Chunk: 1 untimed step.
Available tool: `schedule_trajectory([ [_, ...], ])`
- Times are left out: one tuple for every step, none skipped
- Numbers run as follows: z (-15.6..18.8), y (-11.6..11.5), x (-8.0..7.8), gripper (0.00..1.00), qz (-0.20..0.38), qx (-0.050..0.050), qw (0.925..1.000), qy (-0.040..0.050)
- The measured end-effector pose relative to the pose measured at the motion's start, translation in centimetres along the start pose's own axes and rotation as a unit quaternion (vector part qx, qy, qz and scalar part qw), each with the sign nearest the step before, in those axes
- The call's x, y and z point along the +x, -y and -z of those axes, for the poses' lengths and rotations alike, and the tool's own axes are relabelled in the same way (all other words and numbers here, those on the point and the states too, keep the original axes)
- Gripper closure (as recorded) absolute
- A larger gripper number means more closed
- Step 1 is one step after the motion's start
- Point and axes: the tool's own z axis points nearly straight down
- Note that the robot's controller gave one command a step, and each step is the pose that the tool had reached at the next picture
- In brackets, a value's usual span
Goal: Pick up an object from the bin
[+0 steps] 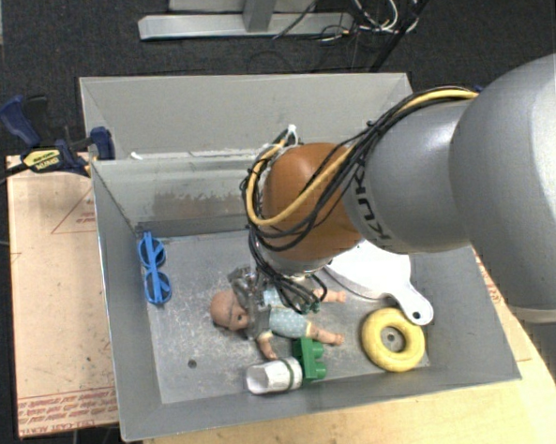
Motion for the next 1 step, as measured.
schedule_trajectory([
  [-0.01,-0.01,0.02,1.00,0.000,0.000,1.0000,-0.0005],
])
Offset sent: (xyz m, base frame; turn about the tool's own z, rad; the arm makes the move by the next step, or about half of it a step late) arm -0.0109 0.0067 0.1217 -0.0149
